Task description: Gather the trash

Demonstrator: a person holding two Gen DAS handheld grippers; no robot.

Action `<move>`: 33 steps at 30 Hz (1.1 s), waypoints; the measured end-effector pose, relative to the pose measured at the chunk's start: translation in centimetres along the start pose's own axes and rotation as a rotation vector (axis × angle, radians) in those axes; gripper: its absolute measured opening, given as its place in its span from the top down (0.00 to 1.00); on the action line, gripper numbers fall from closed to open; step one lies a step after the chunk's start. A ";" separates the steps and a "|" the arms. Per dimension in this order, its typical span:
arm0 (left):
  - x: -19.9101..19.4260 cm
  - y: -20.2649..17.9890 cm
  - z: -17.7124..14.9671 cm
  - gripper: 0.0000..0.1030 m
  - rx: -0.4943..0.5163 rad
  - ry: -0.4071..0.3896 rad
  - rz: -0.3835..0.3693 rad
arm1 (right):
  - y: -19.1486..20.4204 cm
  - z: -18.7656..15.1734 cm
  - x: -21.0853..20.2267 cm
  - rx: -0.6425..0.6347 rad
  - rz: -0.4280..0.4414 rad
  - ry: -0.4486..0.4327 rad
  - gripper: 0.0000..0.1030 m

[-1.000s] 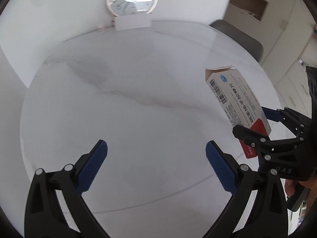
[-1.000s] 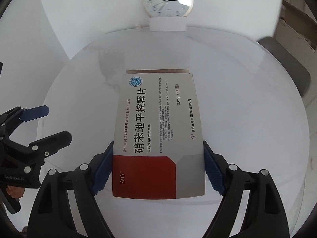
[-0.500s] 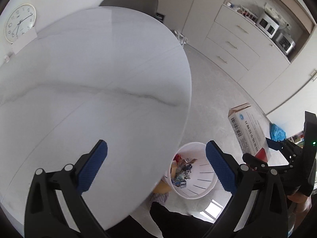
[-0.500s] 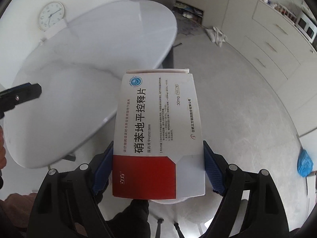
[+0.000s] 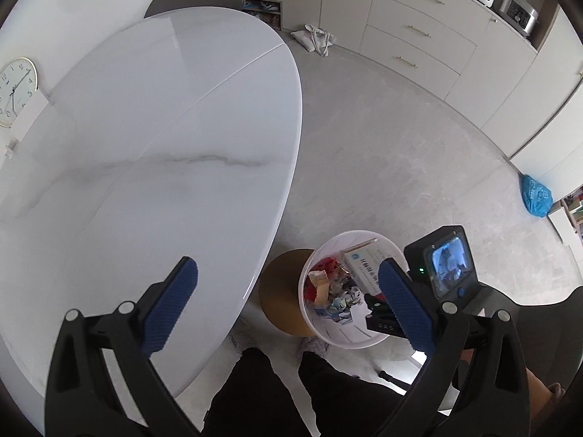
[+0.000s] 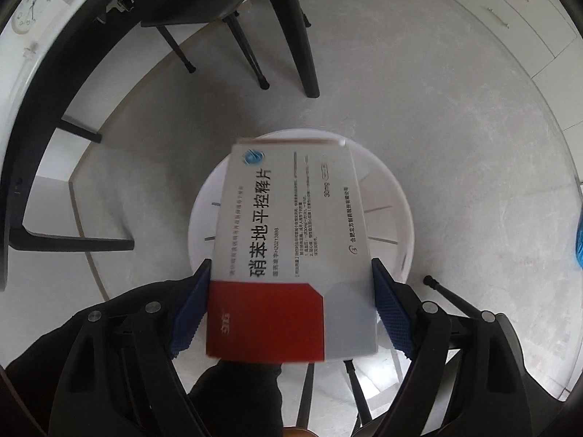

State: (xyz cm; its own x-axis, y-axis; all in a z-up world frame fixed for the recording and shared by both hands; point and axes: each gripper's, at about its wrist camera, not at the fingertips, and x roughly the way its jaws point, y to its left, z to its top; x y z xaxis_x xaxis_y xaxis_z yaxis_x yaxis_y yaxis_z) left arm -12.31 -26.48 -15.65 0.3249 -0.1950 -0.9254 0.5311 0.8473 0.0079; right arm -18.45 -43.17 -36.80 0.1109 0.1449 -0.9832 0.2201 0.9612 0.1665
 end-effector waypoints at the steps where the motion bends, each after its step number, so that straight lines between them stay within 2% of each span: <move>1: 0.1 -0.2 0.2 0.08 -0.001 0.000 0.002 | 0.5 0.4 0.4 -0.004 0.007 0.012 0.11; 4: 0.1 -0.4 0.7 0.08 -0.010 0.001 0.002 | 1.2 0.8 0.4 -0.034 0.022 0.020 0.06; 9: -0.1 -0.6 0.7 0.08 -0.015 -0.007 -0.005 | 2.0 1.3 -1.8 -0.051 0.001 -0.016 0.06; 13: -0.2 -0.3 0.9 0.08 -0.012 -0.011 -0.014 | 1.3 0.9 -5.0 -0.015 -0.021 -0.076 0.05; 16: -0.4 0.2 1.2 0.08 -0.024 -0.024 -0.020 | 1.1 1.1 -8.2 0.007 -0.088 -0.120 0.05; 21: -2.2 2.0 2.3 0.08 -0.060 -0.061 0.008 | 1.8 2.2 -14.2 0.058 -0.128 -0.204 0.03; 26: -6.4 4.9 4.1 0.08 -0.098 -0.164 0.113 | 4.7 4.2 -21.6 0.038 -0.111 -0.340 0.03; 33: -13.7 9.8 6.9 0.08 -0.181 -0.336 0.186 | 11.2 7.5 -30.9 -0.080 -0.081 -0.549 0.02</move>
State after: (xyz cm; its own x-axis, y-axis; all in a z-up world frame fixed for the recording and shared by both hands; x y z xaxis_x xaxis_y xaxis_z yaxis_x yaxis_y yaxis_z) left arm -6.17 -18.93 -0.27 0.6550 -0.1549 -0.7395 0.3031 0.9504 0.0693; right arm -12.10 -38.67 -3.98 0.5896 -0.0527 -0.8060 0.1765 0.9822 0.0649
